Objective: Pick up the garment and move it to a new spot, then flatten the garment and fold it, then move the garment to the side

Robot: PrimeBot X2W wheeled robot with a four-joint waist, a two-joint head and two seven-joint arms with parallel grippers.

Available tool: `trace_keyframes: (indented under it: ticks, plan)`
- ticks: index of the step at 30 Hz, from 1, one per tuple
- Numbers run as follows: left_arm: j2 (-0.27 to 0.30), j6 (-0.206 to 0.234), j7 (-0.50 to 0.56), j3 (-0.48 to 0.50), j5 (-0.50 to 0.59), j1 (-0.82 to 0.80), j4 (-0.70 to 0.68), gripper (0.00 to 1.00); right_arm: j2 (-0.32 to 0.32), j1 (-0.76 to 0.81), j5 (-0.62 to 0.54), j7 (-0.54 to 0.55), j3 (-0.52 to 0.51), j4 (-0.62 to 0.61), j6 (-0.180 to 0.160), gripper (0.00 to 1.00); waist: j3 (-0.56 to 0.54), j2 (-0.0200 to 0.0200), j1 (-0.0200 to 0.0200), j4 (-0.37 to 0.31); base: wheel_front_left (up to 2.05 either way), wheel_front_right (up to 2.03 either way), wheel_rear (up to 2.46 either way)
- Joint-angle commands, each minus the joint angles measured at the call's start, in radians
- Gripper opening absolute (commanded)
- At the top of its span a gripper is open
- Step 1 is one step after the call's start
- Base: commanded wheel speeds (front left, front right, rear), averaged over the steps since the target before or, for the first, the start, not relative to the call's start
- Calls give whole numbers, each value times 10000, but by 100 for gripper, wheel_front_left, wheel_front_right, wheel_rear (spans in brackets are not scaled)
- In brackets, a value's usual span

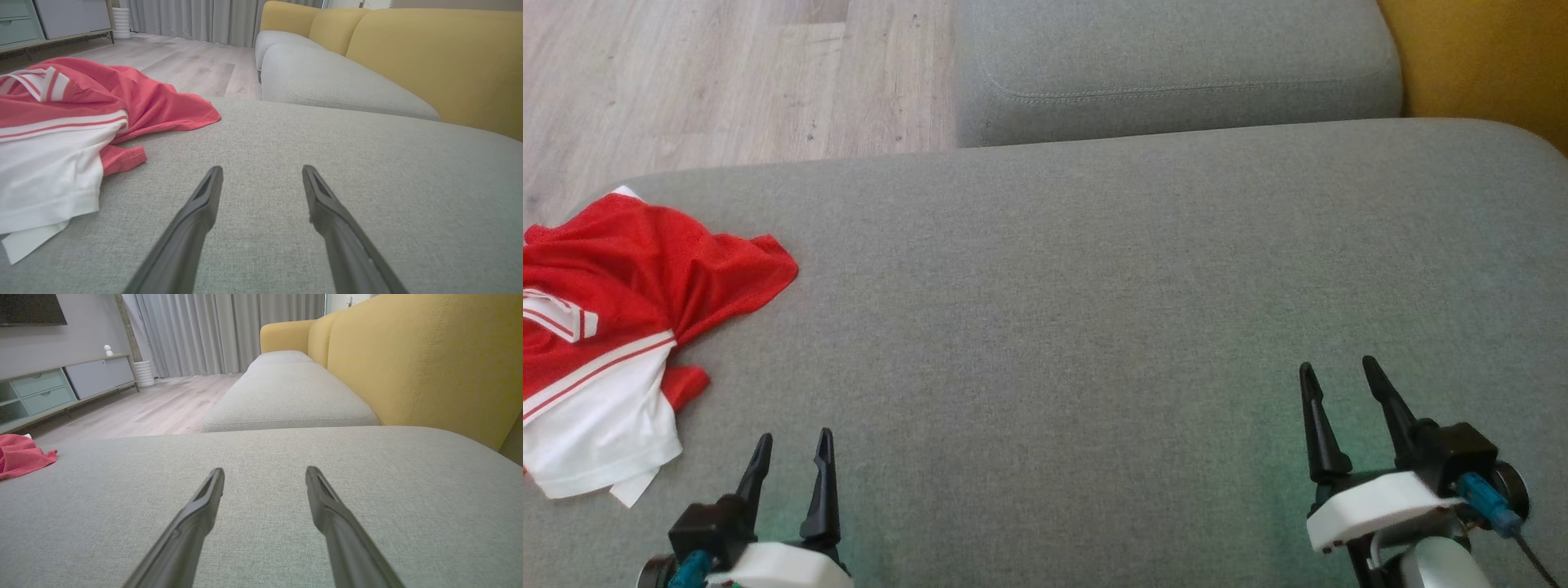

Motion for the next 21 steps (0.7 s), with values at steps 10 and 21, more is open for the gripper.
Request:
trace_keyframes:
  ticks: [10, 21]
  plan:
    - [277, -43, -440, 300, 1258, -528, -44, 100, -38, -227, -1152, -455, 8, 25, 77, 100, -15, 0, 0, 18, 0, 0, 0]
    - [248, -49, -502, 377, 1319, -540, 72, 100, -24, -265, -1021, -517, -147, 346, 79, 100, -4, 0, 0, 38, 0, 0, 0]
